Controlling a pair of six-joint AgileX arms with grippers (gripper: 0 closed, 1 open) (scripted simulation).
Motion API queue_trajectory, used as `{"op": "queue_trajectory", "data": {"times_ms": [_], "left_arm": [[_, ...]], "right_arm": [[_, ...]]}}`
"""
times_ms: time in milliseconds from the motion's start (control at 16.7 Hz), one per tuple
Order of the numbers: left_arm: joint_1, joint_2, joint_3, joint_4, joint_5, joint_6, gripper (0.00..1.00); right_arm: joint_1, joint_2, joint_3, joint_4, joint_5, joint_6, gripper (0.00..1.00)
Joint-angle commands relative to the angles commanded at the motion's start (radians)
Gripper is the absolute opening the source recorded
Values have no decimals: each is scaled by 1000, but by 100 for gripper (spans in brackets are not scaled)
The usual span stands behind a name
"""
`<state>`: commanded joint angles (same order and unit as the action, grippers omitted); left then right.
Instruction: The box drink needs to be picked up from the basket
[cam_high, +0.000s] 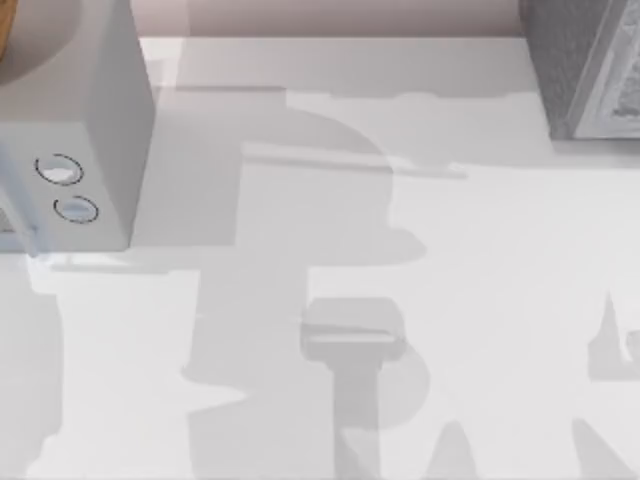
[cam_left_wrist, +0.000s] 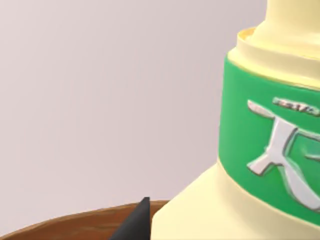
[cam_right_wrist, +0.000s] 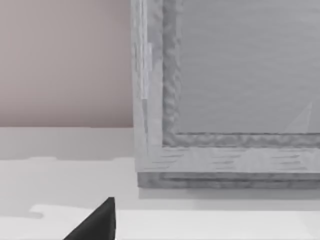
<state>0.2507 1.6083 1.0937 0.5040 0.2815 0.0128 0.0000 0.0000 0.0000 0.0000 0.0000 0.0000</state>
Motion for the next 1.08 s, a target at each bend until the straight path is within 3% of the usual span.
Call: {"op": "queue_trajectory", "data": {"times_ms": [660,1080], "left_arm": [[5,-22,34,-35,5,1,0],[-5,-100,319,-238,31,11,0]], "right_arm": [[0,0,0,0,0,0,100],[0,0,0,0,0,0,100]]}}
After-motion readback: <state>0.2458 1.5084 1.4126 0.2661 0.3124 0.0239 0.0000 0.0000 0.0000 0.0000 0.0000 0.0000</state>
